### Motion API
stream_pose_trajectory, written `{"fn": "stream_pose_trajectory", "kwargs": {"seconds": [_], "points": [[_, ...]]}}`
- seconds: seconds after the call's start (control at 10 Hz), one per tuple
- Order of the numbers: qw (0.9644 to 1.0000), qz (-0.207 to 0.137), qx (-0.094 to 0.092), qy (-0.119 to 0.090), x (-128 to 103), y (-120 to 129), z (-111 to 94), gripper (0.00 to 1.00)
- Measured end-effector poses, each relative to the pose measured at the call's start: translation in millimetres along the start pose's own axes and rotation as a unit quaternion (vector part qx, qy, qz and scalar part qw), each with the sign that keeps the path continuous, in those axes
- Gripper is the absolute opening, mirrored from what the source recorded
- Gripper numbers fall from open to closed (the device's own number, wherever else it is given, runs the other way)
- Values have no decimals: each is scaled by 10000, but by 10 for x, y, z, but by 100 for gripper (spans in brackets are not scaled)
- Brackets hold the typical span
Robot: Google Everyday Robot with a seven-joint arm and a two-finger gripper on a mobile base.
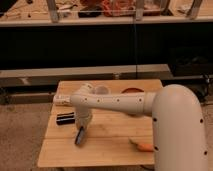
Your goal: Wipe the white sponge on the table
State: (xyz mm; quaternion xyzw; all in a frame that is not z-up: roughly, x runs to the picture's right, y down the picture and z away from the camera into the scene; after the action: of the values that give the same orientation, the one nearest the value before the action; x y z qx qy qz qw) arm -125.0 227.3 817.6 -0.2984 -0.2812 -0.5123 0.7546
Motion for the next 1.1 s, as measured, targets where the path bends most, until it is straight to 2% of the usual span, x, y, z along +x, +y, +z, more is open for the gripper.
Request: {"fn": "stream_pose_trajectory", "kwargs": {"seconds": [0.7,0.8,1.1], "points": [[10000,-1,-1,0,-1,0,0,1],[10000,-1,-1,0,-1,0,0,3],[10000,-2,-1,0,-1,-1,0,31]]}}
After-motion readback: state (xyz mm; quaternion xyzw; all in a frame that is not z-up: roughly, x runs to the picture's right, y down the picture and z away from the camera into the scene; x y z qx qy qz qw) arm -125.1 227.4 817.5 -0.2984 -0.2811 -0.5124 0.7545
